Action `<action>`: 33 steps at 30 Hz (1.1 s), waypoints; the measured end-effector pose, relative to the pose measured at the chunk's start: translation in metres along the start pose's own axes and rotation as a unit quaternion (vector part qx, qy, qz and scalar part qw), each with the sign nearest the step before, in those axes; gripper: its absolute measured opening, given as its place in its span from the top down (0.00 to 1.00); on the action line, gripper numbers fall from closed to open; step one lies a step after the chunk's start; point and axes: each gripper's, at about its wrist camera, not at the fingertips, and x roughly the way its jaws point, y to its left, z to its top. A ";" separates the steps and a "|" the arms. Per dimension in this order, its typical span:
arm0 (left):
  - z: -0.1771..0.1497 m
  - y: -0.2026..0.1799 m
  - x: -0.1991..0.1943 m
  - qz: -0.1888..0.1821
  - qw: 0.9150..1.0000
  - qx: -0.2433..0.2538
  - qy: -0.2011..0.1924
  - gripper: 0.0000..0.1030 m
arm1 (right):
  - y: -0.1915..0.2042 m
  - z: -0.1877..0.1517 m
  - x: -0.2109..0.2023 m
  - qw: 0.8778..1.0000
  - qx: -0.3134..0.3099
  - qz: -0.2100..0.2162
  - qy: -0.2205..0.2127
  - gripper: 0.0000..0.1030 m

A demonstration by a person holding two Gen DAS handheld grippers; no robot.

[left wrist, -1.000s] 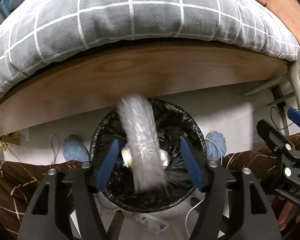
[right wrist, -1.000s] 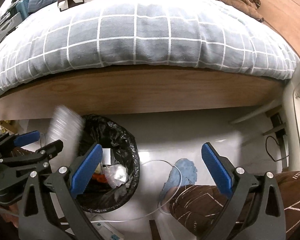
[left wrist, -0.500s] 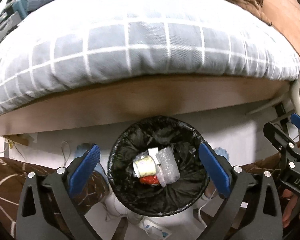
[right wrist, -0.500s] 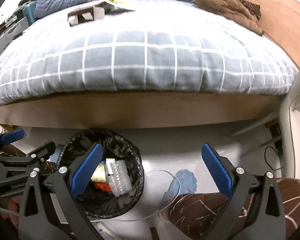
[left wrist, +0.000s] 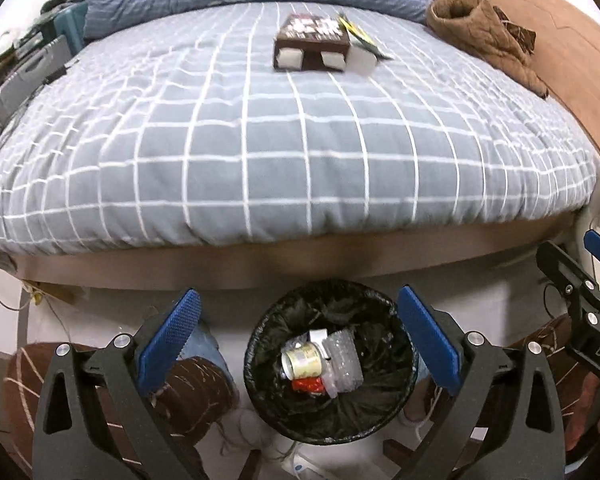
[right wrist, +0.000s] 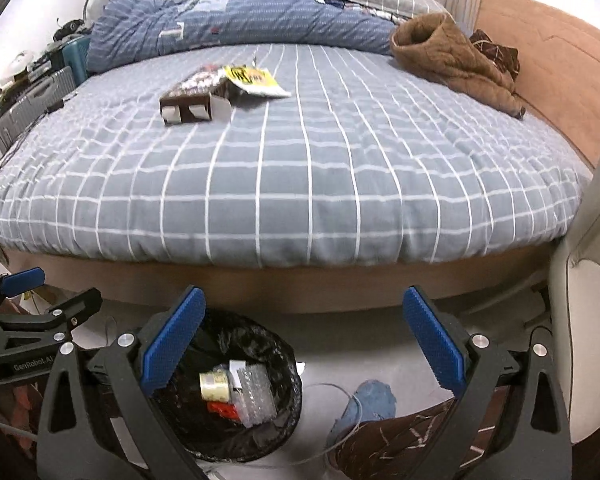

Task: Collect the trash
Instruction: 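Move both tools back over the bed toward the cookie box and snack packet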

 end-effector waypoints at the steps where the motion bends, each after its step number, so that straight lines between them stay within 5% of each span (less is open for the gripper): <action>1: 0.002 0.001 -0.002 0.001 1.000 -0.001 -0.002 0.06 | 0.001 0.004 -0.002 1.000 0.000 0.002 -0.004 0.07; 20: 0.076 0.015 -0.022 0.016 0.999 -0.014 -0.028 0.06 | -0.002 0.070 -0.005 0.999 -0.005 0.012 -0.039 0.07; 33: 0.155 0.001 0.006 0.017 0.999 -0.005 -0.041 0.06 | -0.010 0.134 0.034 0.998 -0.011 0.014 -0.052 0.07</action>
